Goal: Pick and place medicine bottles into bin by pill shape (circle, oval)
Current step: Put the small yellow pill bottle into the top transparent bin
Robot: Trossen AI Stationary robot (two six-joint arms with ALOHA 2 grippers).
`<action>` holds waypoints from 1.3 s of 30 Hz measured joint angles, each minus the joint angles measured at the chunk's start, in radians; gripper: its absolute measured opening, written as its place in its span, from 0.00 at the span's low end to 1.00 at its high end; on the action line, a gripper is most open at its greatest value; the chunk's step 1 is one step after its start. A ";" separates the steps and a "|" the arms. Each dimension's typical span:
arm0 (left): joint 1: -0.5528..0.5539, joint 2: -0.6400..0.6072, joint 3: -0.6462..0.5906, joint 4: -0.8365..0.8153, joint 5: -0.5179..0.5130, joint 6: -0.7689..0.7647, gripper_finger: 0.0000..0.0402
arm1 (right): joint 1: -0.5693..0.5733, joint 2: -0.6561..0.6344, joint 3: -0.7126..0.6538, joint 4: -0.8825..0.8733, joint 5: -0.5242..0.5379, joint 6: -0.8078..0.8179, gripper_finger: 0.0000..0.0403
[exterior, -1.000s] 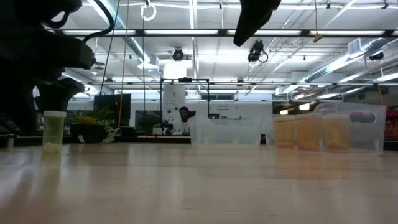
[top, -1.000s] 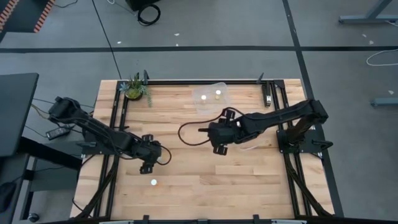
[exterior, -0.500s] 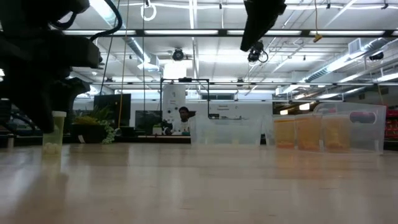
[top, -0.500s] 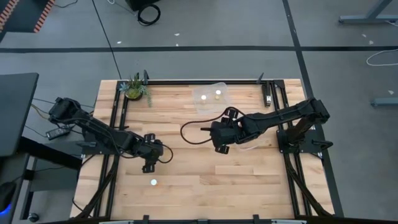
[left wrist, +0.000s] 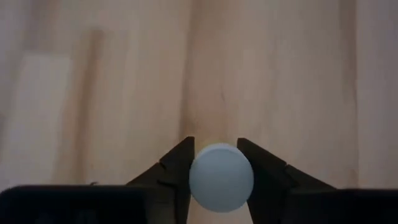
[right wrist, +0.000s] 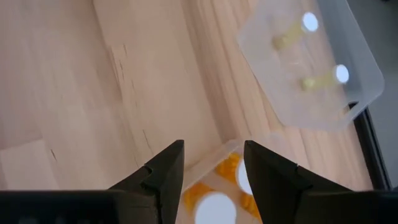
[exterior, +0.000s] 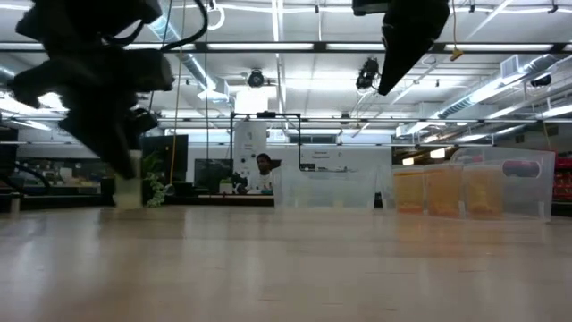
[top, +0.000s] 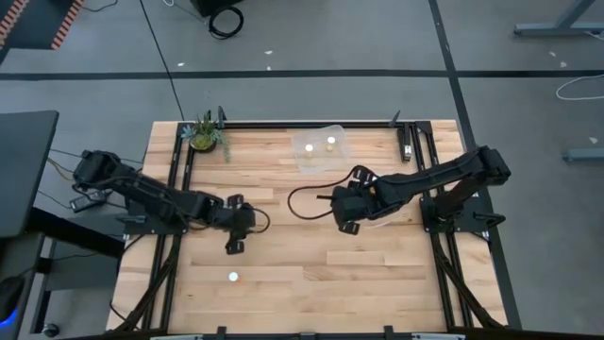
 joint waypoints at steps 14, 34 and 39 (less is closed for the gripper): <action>0.287 0.237 0.334 0.002 0.060 0.361 0.30 | 0.003 -0.340 -0.299 0.186 0.004 0.101 0.43; 0.510 0.674 1.035 -0.192 0.194 0.547 0.35 | 0.003 -0.440 -0.338 0.172 0.006 -0.050 0.43; 0.559 0.750 1.139 -0.227 0.194 0.549 0.32 | 0.003 -0.521 -0.338 0.173 0.007 -0.114 0.43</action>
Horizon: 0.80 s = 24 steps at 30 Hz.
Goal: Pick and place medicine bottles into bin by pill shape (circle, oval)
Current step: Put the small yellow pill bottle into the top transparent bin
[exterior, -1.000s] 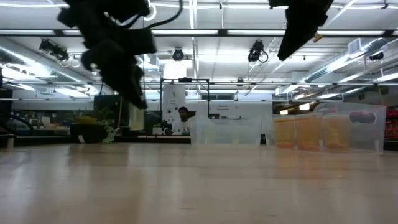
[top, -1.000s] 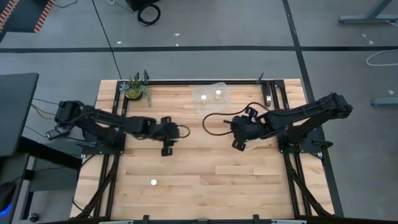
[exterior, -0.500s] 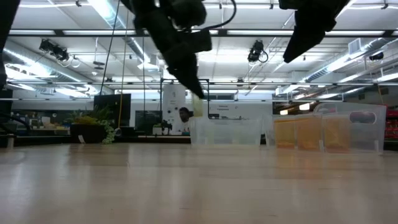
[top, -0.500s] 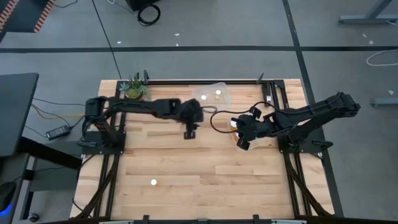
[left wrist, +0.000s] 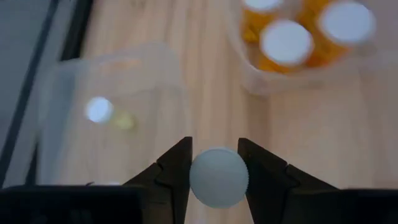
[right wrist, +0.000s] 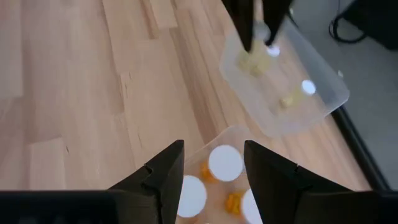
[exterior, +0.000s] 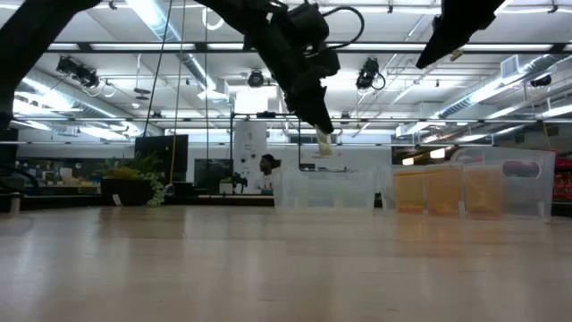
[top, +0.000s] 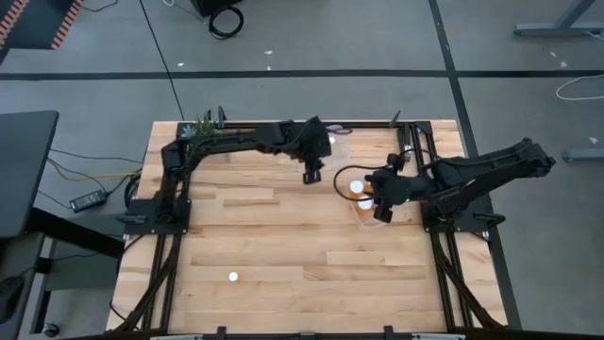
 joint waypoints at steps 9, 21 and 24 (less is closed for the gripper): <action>0.098 0.039 0.058 0.001 0.008 -0.001 0.35 | -0.001 -0.101 0.000 -0.002 0.004 -0.033 0.43; 0.149 0.049 0.053 0.002 0.098 -0.035 0.33 | -0.002 -0.105 0.000 -0.001 0.004 -0.104 0.43; 0.139 0.060 0.053 0.026 0.099 -0.036 0.35 | -0.001 -0.105 0.000 0.000 0.004 -0.098 0.43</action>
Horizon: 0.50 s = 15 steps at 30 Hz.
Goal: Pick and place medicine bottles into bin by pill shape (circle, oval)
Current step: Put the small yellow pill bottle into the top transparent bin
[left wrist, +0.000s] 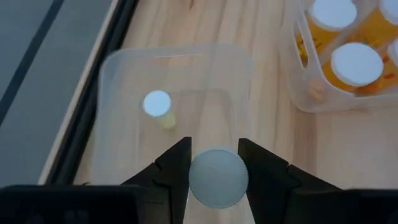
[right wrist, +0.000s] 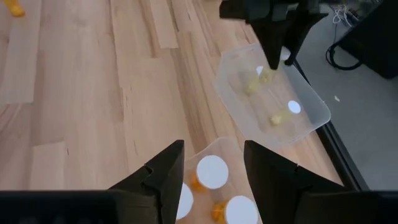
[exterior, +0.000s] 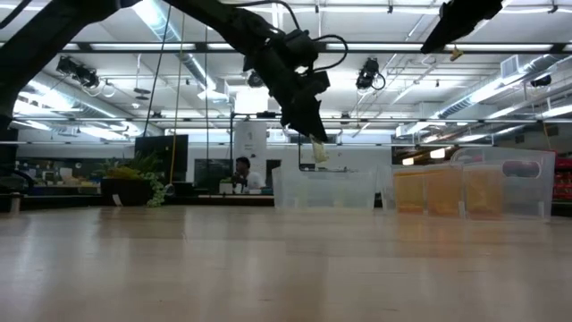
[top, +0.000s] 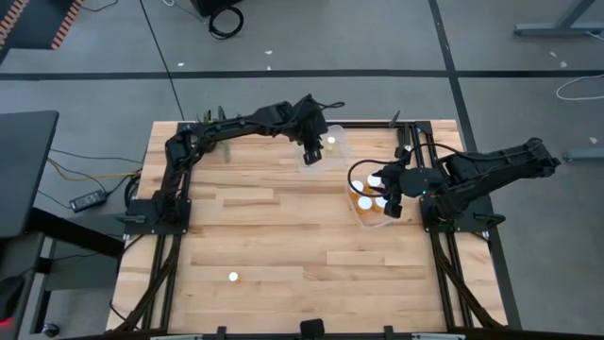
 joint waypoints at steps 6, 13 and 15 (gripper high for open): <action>-0.016 0.065 0.000 0.072 -0.021 0.006 0.32 | 0.000 0.000 0.000 0.003 0.000 0.027 0.43; -0.013 0.125 0.000 0.130 -0.043 0.013 0.34 | 0.000 0.000 0.000 0.008 0.000 0.035 0.43; -0.014 0.140 0.000 0.140 -0.058 0.033 0.34 | 0.000 0.000 0.000 0.008 0.000 0.035 0.43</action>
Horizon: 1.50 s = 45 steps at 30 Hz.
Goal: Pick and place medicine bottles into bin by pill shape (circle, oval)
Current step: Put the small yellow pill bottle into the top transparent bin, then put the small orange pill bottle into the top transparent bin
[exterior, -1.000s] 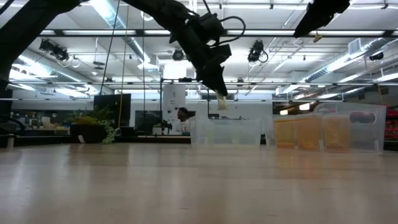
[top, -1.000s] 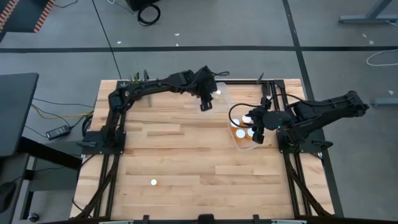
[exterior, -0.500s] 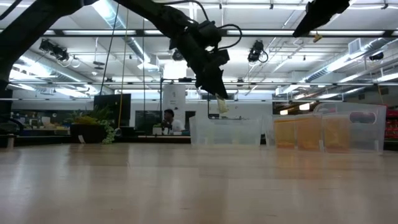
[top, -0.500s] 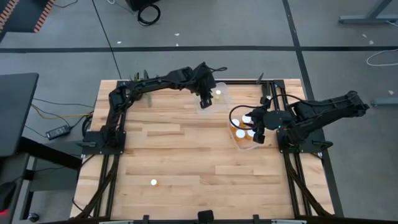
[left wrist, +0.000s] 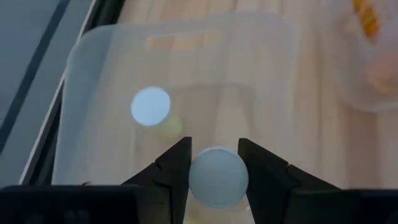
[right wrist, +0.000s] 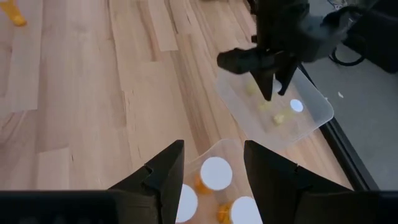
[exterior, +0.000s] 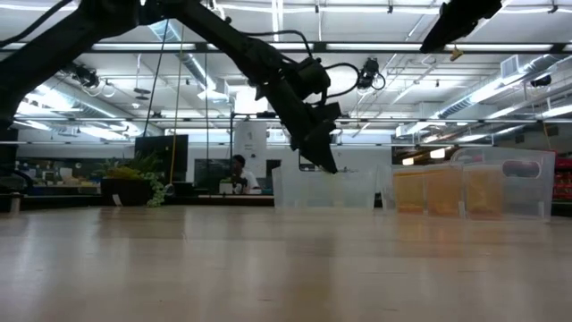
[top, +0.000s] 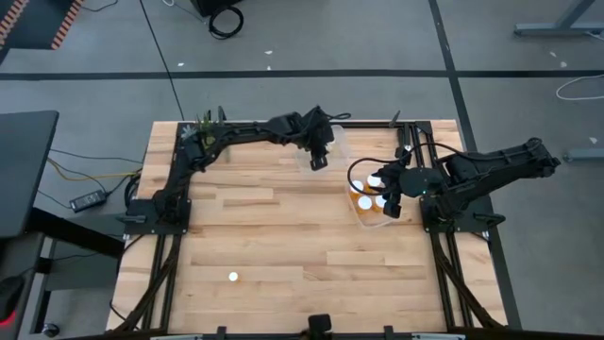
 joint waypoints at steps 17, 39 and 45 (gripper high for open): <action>-0.001 0.013 0.000 -0.046 -0.061 0.081 0.34 | 0.000 0.000 0.000 0.008 0.000 0.012 0.43; -0.001 0.013 0.000 -0.079 -0.061 0.107 0.40 | 0.000 0.000 0.000 0.011 0.000 0.005 0.43; -0.001 0.013 0.000 -0.081 -0.061 0.108 0.48 | 0.000 0.000 0.000 0.011 0.000 0.006 0.43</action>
